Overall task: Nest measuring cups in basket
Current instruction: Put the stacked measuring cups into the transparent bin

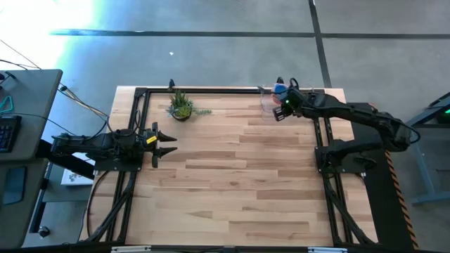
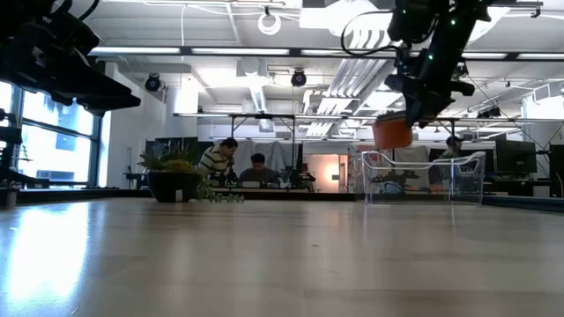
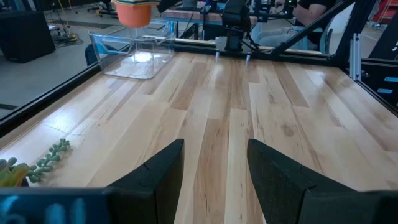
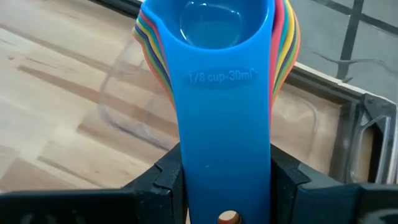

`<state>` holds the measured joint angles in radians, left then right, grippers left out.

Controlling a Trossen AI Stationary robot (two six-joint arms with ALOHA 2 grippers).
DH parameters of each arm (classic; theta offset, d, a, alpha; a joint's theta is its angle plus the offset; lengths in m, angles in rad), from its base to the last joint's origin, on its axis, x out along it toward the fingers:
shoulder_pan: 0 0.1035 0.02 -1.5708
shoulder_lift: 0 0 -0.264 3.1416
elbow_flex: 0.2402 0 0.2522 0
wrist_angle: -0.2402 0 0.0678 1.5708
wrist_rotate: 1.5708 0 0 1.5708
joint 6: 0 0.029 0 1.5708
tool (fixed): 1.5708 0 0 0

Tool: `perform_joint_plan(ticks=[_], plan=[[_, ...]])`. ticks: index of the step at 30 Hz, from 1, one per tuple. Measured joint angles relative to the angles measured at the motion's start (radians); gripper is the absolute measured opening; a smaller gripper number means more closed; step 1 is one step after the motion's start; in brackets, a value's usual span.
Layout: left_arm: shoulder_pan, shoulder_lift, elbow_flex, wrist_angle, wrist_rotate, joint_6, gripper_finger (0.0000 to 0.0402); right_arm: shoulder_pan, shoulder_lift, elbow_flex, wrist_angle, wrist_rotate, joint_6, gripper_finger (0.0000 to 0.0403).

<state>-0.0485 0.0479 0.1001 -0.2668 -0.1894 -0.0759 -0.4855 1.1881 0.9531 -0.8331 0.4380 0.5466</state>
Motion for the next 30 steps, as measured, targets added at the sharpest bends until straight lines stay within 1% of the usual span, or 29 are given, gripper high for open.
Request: perform_joint_plan(ticks=[6,11,16,20,27,30], plan=[[0.0,0.0,0.0,0.0,0.0,-0.001,0.0168,-0.096,-0.034,-0.09,0.104,-0.078,-0.117,0.0127],[0.0,0.0,0.0,0.0,0.0,0.0,0.0168,-0.183,-0.033,-0.157,0.206,-0.18,-0.233,0.0127],[0.0,0.0,0.0,0.0,0.0,0.0,0.0168,-0.268,-0.032,-0.227,0.321,-0.282,-0.314,0.0127],[0.0,0.0,0.0,0.0,0.0,0.0,0.0168,-0.305,-0.016,-0.263,0.41,-0.308,-0.374,0.0127],[0.0,0.0,0.0,0.0,0.0,0.0,0.0168,-0.356,0.057,-0.268,0.45,-0.37,-0.504,0.0127],[0.0,0.0,0.0,0.0,0.0,-0.001,0.0168,-0.377,0.083,-0.268,0.463,-0.392,-0.53,0.0127]])
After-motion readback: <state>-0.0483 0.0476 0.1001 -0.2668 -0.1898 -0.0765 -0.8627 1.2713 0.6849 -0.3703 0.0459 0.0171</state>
